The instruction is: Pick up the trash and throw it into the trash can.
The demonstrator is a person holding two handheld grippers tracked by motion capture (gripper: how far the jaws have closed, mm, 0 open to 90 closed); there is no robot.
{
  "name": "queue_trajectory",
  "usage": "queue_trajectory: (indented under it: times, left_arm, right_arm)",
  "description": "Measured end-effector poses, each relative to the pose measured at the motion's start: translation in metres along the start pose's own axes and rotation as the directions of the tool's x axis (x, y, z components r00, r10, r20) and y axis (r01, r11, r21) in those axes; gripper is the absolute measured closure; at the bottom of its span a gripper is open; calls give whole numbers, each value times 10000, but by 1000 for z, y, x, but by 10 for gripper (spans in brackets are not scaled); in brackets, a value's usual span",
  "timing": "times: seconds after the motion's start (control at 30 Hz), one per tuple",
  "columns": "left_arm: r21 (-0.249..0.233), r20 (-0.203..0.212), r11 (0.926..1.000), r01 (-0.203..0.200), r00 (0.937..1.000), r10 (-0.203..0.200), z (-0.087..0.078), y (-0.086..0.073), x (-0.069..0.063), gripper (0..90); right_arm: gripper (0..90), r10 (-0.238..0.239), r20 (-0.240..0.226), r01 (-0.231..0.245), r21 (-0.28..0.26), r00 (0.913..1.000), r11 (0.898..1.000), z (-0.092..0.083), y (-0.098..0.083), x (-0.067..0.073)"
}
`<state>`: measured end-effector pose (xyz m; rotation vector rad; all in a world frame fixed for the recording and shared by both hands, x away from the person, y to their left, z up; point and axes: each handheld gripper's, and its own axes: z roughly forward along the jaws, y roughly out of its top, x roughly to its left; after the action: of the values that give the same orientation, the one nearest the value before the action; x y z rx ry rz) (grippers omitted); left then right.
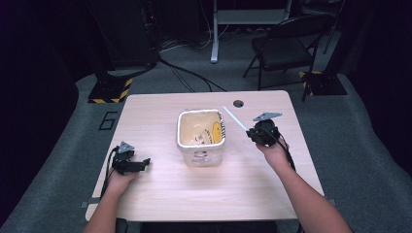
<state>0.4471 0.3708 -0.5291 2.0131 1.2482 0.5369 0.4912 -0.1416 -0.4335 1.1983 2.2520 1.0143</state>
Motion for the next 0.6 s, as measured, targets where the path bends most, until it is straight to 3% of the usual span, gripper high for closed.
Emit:
queue_trajectory:
  times: [0.6]
  left_arm:
    - [8,4,10000,4,10000,-4,0,0,0,147]
  right_arm:
    - [787,-454,-546,430,-448,9975,9981,-29,22,14]
